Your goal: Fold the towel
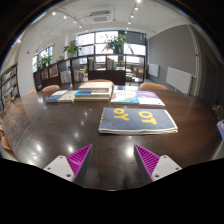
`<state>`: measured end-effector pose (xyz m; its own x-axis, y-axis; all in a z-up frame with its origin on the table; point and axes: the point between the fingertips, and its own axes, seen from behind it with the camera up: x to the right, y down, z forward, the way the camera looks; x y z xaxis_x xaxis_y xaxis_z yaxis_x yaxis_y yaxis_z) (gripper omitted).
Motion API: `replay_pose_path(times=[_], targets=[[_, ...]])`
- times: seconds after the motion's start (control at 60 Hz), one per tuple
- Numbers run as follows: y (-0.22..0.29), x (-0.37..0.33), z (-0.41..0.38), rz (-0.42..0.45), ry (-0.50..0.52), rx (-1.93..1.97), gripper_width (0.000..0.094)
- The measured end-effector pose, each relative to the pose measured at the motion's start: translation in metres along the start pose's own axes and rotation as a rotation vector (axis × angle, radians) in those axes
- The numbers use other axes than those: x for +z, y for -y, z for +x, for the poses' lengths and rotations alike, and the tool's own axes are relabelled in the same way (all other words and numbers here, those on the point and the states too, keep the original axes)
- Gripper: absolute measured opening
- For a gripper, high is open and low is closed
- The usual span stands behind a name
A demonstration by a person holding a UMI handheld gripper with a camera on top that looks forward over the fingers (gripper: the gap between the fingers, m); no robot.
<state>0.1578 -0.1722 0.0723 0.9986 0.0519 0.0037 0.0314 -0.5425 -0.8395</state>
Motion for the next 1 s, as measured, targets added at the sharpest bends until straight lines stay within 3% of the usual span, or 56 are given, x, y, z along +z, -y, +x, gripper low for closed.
replay_pose_path(times=[0.217, 0.4, 0.517, 0.633, 0.733, 1.0], targets=[[0.058, 0.125, -0.03, 0.01, 0.005, -0.006, 0.0816], [0.073, 0.211, -0.043, -0.035, -0.005, -0.05, 0.0723], [0.062, 0.236, -0.042, -0.078, -0.028, -0.06, 0.0576], [0.062, 0.238, -0.028, -0.076, -0.085, -0.065, 0.0285], [0.061, 0.238, -0.018, -0.08, -0.105, -0.085, 0.0104], [0.07, 0.232, -0.013, -0.145, -0.054, -0.04, 0.0034]])
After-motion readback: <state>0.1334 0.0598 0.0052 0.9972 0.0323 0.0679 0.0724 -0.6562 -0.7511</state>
